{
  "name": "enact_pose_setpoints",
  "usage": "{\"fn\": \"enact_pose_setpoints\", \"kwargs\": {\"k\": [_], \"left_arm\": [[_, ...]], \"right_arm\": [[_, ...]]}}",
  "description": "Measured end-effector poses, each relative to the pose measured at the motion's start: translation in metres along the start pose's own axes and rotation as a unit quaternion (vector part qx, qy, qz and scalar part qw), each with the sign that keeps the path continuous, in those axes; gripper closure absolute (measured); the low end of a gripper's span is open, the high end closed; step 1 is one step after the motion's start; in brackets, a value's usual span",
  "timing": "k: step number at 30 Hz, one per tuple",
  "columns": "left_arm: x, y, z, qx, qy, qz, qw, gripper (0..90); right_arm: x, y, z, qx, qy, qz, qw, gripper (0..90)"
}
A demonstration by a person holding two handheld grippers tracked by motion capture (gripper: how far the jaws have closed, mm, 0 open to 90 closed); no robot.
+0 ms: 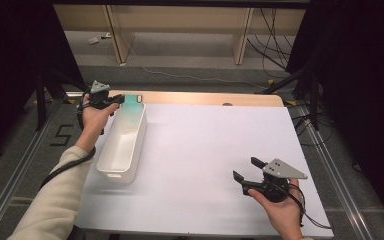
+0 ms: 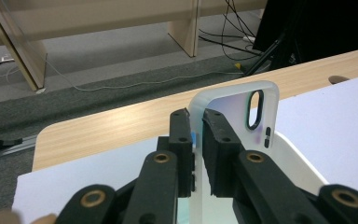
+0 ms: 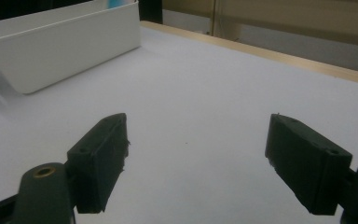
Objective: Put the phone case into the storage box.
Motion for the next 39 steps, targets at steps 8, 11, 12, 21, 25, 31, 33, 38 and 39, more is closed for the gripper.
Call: {"fn": "enact_pose_setpoints", "kwargs": {"k": [8,11,12,21,25,31,33,38,39], "left_arm": [[-0.001,-0.002,-0.002,-0.010,0.006,-0.001,0.9999,79.7],[-0.002,-0.004,-0.002,-0.017,0.006,-0.004,0.9998,78.7],[-0.002,-0.004,-0.003,-0.019,0.007,-0.005,0.9998,78.1],[-0.008,-0.010,0.000,-0.024,0.008,0.003,0.9997,68.3],[-0.010,-0.013,0.001,-0.019,-0.011,0.011,0.9997,56.4],[-0.015,-0.019,0.003,-0.018,-0.023,0.026,0.9992,41.7],[-0.017,-0.020,0.005,-0.016,-0.022,0.029,0.9992,35.6],[-0.020,-0.024,0.010,-0.010,-0.020,0.033,0.9992,22.0],[-0.021,-0.025,0.011,-0.008,-0.022,0.037,0.9990,20.7]], "right_arm": [[0.000,0.002,0.000,0.003,-0.002,0.007,1.0000,22.3],[0.000,0.002,0.000,0.001,-0.001,0.006,1.0000,22.3],[0.000,0.001,-0.001,0.001,0.001,0.004,1.0000,22.3],[0.001,0.001,0.000,0.001,-0.004,0.002,1.0000,22.1],[0.000,0.001,0.000,0.003,-0.003,0.007,1.0000,22.0],[0.001,0.000,0.001,0.001,-0.007,-0.006,1.0000,21.8],[0.001,0.000,0.001,0.001,-0.007,-0.006,1.0000,21.7],[0.001,0.001,0.001,0.001,-0.002,0.003,1.0000,21.4],[0.001,0.001,0.002,0.001,-0.001,0.003,1.0000,21.4]]}}
Point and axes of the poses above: each handheld gripper's, and its own axes: y roughly forward along the jaws, x roughly out of its underside, z roughly to its right, the point moved 6 cm from there along y, roughly forward along the jaws, and after that the axes turned 13 degrees about x, right-handed, at the moved point
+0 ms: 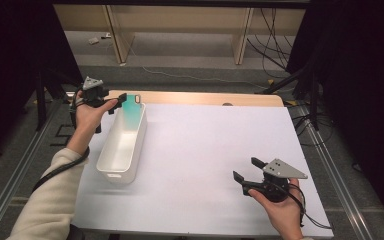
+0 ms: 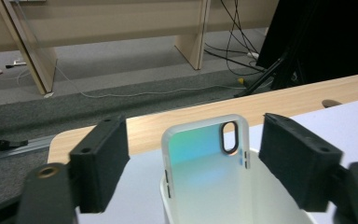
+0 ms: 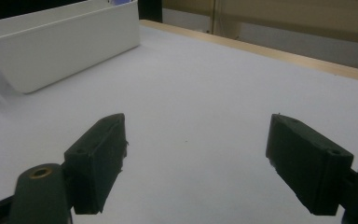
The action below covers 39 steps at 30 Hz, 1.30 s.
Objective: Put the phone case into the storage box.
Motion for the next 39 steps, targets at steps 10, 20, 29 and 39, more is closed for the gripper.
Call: {"fn": "enact_pose_setpoints", "kwargs": {"k": [10,20,29,39], "left_arm": [[0.001,-0.020,0.013,0.032,-0.001,0.012,0.9994,11.8],[0.011,-0.046,0.034,0.075,0.017,0.026,0.9967,6.1],[0.021,-0.059,0.056,0.094,0.039,0.025,0.9945,5.4],[0.033,-0.068,0.075,0.113,0.051,0.023,0.9919,5.8]], "right_arm": [[0.001,-0.002,0.001,0.002,-0.001,-0.011,0.9999,20.9],[0.000,0.001,0.000,0.004,0.002,-0.001,1.0000,19.7],[0.000,0.001,0.001,0.005,0.001,-0.001,1.0000,19.4],[0.000,0.001,0.001,0.004,-0.001,-0.001,1.0000,19.2]]}}
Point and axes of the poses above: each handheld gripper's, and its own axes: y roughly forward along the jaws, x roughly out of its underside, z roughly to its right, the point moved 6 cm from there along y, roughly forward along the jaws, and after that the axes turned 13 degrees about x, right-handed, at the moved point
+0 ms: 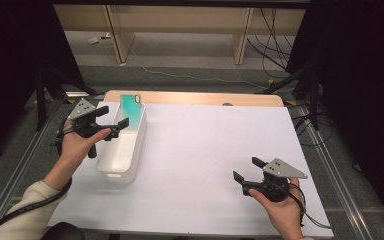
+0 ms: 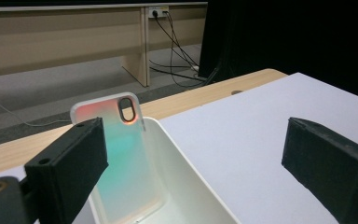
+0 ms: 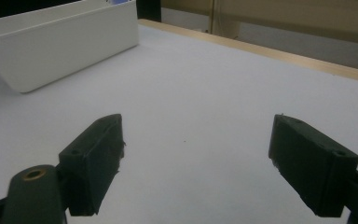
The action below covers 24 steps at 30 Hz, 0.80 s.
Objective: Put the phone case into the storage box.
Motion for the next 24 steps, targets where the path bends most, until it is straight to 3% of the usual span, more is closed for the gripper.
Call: {"fn": "enact_pose_setpoints", "kwargs": {"k": [4,6,9,11,24], "left_arm": [[0.003,-0.003,0.005,0.005,0.004,0.000,1.0000,5.6],[0.004,-0.003,0.008,0.005,0.006,0.003,1.0000,5.7],[0.004,-0.006,0.012,0.003,0.007,0.015,0.9999,6.7],[0.005,-0.007,0.014,0.004,0.008,0.016,0.9998,6.7],[0.014,-0.010,0.028,0.015,0.018,0.009,0.9997,6.9]], "right_arm": [[0.001,-0.002,0.000,-0.003,-0.002,-0.015,0.9999,19.2],[0.000,0.000,-0.001,-0.002,0.004,-0.004,1.0000,19.2],[0.001,-0.002,0.000,-0.003,-0.001,-0.014,0.9999,19.2],[0.000,0.000,0.000,0.000,0.001,0.000,1.0000,19.2],[0.000,0.000,-0.002,-0.002,0.005,0.000,1.0000,19.1]]}}
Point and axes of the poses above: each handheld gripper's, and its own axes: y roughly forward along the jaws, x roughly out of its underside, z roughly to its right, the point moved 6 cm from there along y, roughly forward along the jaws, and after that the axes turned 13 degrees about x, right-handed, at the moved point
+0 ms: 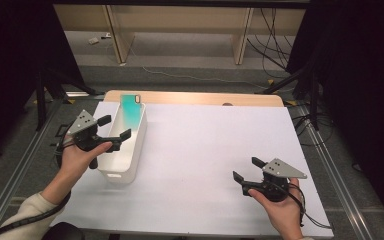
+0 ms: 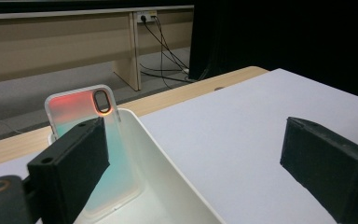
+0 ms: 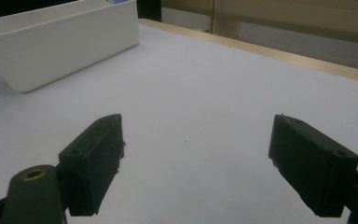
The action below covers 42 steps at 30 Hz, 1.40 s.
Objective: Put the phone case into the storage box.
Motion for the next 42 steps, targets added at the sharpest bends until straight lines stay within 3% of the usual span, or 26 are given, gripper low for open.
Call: {"fn": "enact_pose_setpoints", "kwargs": {"k": [17,24,26,42], "left_arm": [[0.010,0.002,0.020,0.019,0.009,-0.001,0.9998,8.7],[0.011,0.002,0.023,0.021,0.005,0.004,0.9998,9.4],[0.010,0.001,0.024,0.022,0.006,0.005,0.9997,9.4],[0.020,-0.005,0.032,0.026,0.002,0.010,0.9996,10.5]], "right_arm": [[0.000,0.000,0.000,0.000,-0.001,-0.002,1.0000,19.1],[0.001,-0.001,0.001,-0.001,-0.004,-0.012,0.9999,19.0],[0.001,0.002,-0.001,-0.006,0.000,0.004,1.0000,19.0],[0.001,0.001,0.000,-0.001,-0.002,-0.002,1.0000,18.9]]}}
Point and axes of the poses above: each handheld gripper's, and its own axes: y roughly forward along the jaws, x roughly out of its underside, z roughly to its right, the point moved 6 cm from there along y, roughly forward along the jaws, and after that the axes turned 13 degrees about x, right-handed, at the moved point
